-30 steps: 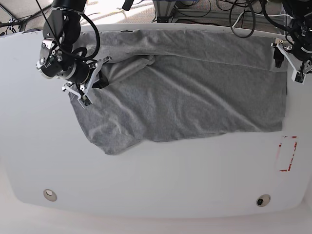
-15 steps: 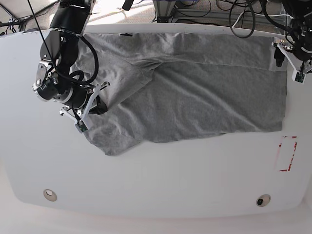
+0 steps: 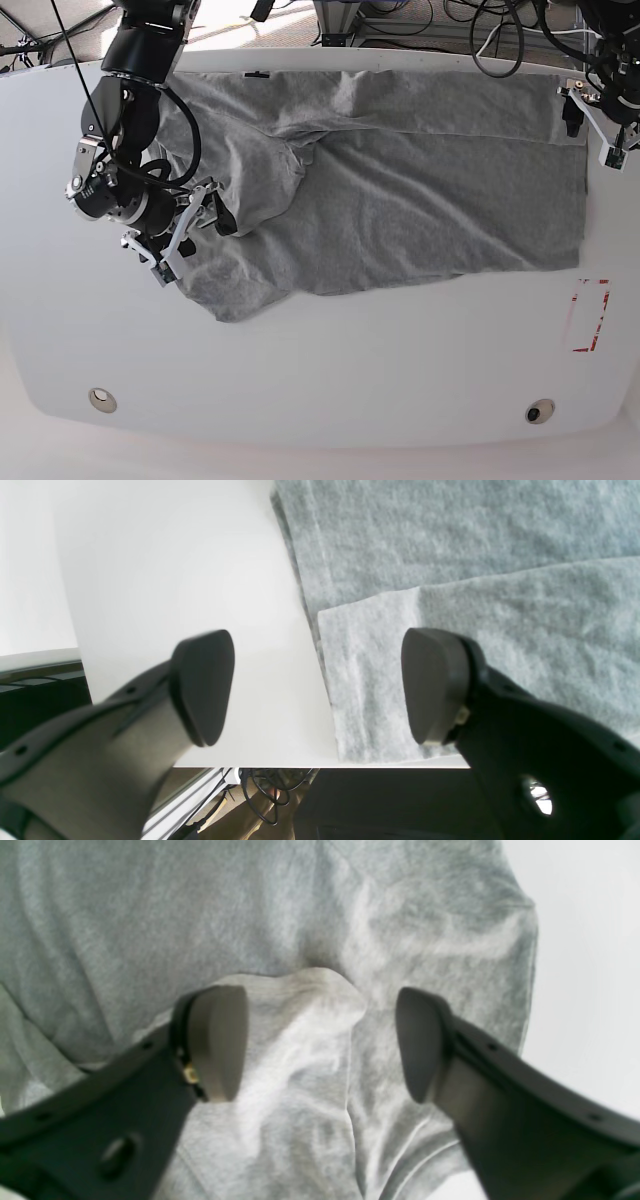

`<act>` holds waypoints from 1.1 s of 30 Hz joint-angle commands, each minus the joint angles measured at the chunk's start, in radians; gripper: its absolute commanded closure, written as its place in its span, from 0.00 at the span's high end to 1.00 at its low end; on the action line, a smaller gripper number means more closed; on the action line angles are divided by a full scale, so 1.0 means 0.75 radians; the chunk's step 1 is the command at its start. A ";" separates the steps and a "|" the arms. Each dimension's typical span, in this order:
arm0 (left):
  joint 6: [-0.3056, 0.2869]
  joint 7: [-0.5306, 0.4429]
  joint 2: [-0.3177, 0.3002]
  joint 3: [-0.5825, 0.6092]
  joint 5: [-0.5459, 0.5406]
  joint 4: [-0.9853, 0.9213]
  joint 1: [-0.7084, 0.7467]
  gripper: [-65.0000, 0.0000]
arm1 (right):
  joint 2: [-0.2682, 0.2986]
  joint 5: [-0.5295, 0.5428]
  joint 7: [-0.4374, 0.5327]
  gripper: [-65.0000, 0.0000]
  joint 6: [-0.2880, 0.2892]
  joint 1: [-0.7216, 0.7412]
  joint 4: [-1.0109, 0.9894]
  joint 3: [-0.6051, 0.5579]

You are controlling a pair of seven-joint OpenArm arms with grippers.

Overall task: Fold the T-shirt properly
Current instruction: 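Grasp the shirt hem with the right gripper and drag it outward, then lower the left gripper and grasp the hem corner beside it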

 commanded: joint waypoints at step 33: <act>0.003 -0.021 -0.020 -0.017 -0.003 0.021 -0.219 0.75 | 0.271 -0.377 1.016 0.71 0.002 0.714 -1.550 -0.172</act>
